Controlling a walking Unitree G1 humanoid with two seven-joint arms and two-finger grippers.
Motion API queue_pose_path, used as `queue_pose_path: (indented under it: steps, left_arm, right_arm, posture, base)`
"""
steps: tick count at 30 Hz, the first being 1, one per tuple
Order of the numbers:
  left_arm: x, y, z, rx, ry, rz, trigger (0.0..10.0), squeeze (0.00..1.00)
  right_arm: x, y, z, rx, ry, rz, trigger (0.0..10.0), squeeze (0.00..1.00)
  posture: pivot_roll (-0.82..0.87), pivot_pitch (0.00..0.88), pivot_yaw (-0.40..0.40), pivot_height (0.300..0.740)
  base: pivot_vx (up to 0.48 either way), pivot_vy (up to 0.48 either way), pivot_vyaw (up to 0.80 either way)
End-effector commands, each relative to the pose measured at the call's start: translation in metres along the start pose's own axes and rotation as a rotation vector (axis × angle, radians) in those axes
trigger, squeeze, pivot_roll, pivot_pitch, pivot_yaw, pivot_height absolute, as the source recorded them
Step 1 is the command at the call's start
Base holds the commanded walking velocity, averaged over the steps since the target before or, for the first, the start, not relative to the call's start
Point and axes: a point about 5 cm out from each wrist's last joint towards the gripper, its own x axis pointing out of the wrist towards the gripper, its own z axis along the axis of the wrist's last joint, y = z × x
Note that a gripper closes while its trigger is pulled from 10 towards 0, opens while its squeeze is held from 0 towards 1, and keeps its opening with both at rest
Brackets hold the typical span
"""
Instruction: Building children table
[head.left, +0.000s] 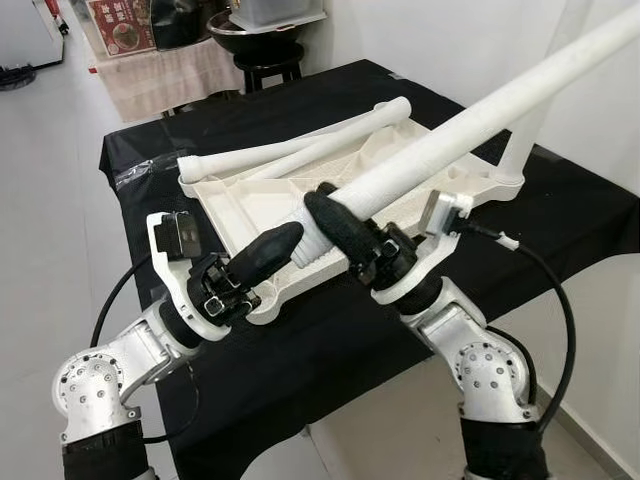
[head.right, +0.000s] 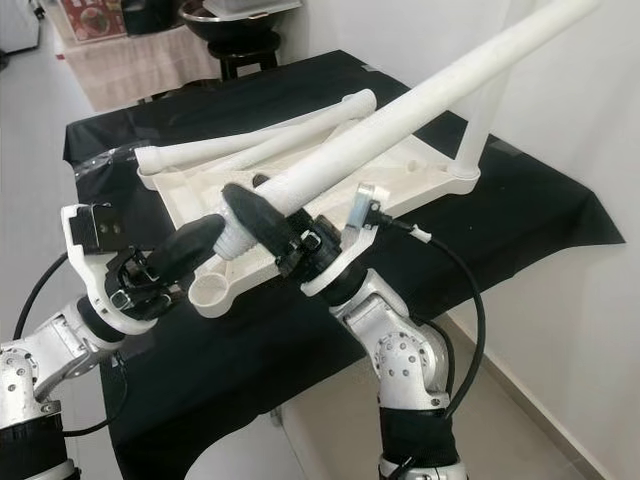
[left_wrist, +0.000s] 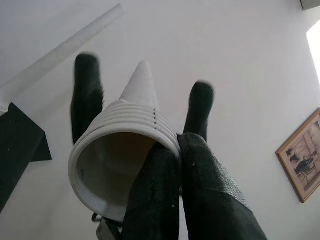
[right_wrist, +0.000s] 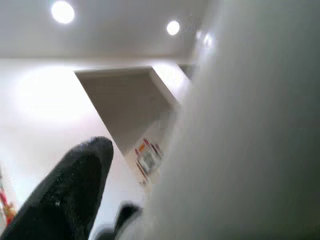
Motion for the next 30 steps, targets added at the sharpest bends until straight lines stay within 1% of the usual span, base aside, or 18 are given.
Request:
queue_pose_path:
  steps: [1, 10, 11, 12, 13, 14, 15, 16, 17, 18, 27, 29, 30]
  left_arm:
    - [0.0, -0.004, -0.004, -0.004, 0.021, -0.018, 0.0, 0.0]
    - [-0.004, -0.004, -0.01, -0.011, 0.052, 0.0, 0.0, 0.0]
    - [-0.007, -0.005, -0.014, -0.018, 0.076, 0.003, 0.0, 0.0]
    - [-0.007, -0.005, -0.014, -0.018, 0.076, 0.003, 0.0, 0.0]
    - [-0.007, -0.005, -0.015, -0.022, 0.083, 0.005, 0.0, 0.0]
    - [-0.008, -0.005, -0.016, -0.024, 0.088, 0.008, 0.0, 0.0]
    - [-0.008, -0.005, -0.016, -0.025, 0.089, 0.01, 0.0, 0.0]
    - [-0.008, -0.005, -0.016, -0.025, 0.089, 0.01, 0.0, 0.0]
    - [-0.009, -0.005, -0.017, -0.024, 0.092, 0.013, 0.0, 0.0]
    - [-0.009, -0.005, -0.016, -0.023, 0.092, 0.013, 0.0, 0.0]
    - [-0.01, -0.005, -0.016, -0.015, 0.1, 0.023, 0.0, 0.0]
    - [-0.01, -0.003, -0.015, -0.002, 0.098, 0.038, 0.0, 0.0]
    - [-0.01, -0.001, -0.014, 0.021, 0.095, 0.065, 2.7, 0.0]
  right_arm:
    - [0.002, 0.001, 0.003, 0.01, -0.021, 0.013, 10.0, 0.0]
    - [0.004, 0.002, 0.003, 0.007, -0.008, 0.028, 10.0, 0.0]
    - [0.004, 0.003, 0.0, 0.011, 0.017, 0.044, 10.0, 0.0]
    - [0.004, 0.003, 0.0, 0.011, 0.017, 0.044, 10.0, 0.0]
    - [0.004, 0.005, -0.001, 0.016, 0.033, 0.06, 5.5, 0.0]
    - [0.004, 0.006, -0.003, 0.021, 0.049, 0.072, 0.6, 0.0]
    - [0.003, 0.007, -0.005, 0.021, 0.073, 0.086, 0.0, 0.0]
    - [0.003, 0.007, -0.005, 0.021, 0.073, 0.086, 0.0, 0.0]
    - [0.002, 0.008, -0.007, 0.019, 0.101, 0.101, 0.0, 0.0]
    - [0.001, 0.008, -0.008, 0.018, 0.107, 0.103, 0.0, 0.0]
    - [-0.001, 0.007, -0.007, 0.004, 0.135, 0.1, 0.0, 0.0]
    - [-0.002, 0.006, -0.006, 0.0, 0.137, 0.097, 0.0, 0.0]
    - [-0.002, 0.006, -0.006, -0.004, 0.137, 0.093, 0.0, 0.0]
  posture:
    - [-0.05, 0.102, 0.049, 0.74]
    - [-0.05, 0.097, 0.047, 0.74]
    - [-0.05, 0.094, 0.045, 0.74]
    - [-0.05, 0.094, 0.045, 0.74]
    - [-0.05, 0.094, 0.045, 0.74]
    - [-0.05, 0.094, 0.043, 0.74]
    - [-0.05, 0.094, 0.043, 0.74]
    - [-0.05, 0.094, 0.043, 0.74]
    - [-0.05, 0.095, 0.042, 0.74]
    - [-0.05, 0.096, 0.042, 0.74]
    - [-0.05, 0.1, 0.045, 0.74]
    - [-0.05, 0.101, 0.046, 0.74]
    - [-0.05, 0.103, 0.049, 0.74]
  base:
    - [0.0, 0.0, 0.0]
    - [0.0, 0.0, 0.0]
    - [0.0, 0.0, 0.0]
    - [0.0, 0.0, 0.0]
    - [0.0, 0.0, 0.0]
    - [0.0, 0.0, 0.0]
    - [0.0, 0.0, 0.0]
    - [0.0, 0.0, 0.0]
    - [0.0, 0.0, 0.0]
    - [0.0, 0.0, 0.0]
    - [0.0, 0.0, 0.0]
    - [0.0, 0.0, 0.0]
    - [0.0, 0.0, 0.0]
